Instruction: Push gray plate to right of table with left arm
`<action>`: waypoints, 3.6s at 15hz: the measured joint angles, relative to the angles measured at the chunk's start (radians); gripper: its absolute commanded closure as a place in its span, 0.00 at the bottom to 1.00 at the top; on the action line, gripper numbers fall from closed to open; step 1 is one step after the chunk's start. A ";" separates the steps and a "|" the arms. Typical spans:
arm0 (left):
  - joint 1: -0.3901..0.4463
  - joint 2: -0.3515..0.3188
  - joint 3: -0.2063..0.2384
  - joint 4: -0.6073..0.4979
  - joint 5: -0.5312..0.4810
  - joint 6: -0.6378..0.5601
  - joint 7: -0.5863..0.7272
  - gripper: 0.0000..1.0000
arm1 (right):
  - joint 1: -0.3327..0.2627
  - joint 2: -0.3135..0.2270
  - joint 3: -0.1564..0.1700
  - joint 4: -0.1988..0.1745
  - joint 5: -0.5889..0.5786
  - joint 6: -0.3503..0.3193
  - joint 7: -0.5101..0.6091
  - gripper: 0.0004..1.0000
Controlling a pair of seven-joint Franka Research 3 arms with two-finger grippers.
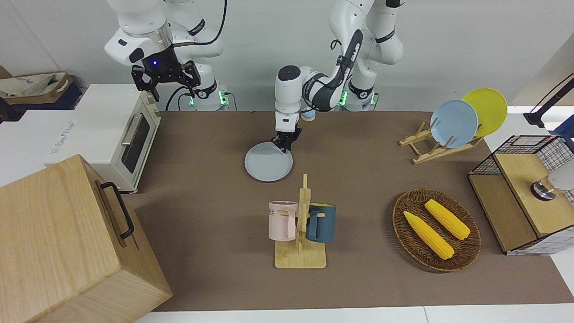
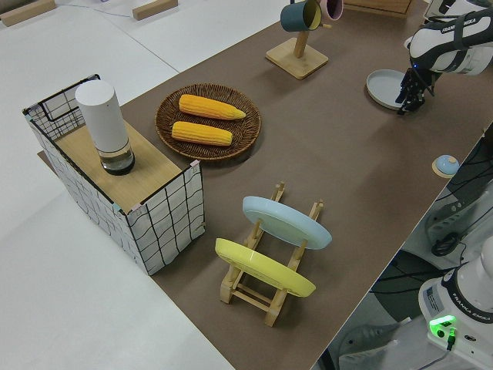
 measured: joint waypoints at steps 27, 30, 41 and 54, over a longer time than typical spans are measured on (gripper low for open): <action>0.472 -0.179 0.037 0.346 -0.028 -0.633 0.758 0.00 | 0.000 0.000 0.000 0.000 0.000 0.000 0.000 0.02; 0.568 -0.178 0.042 0.425 -0.032 -0.720 0.935 0.00 | 0.000 0.000 0.000 0.000 0.000 0.000 0.000 0.02; 0.750 -0.176 0.063 0.575 -0.094 -0.910 1.388 0.00 | 0.000 0.000 0.000 0.000 0.000 0.000 0.000 0.02; 0.721 -0.146 0.108 0.638 -0.132 -0.960 1.468 0.00 | 0.000 0.000 0.000 0.000 0.000 0.000 0.000 0.02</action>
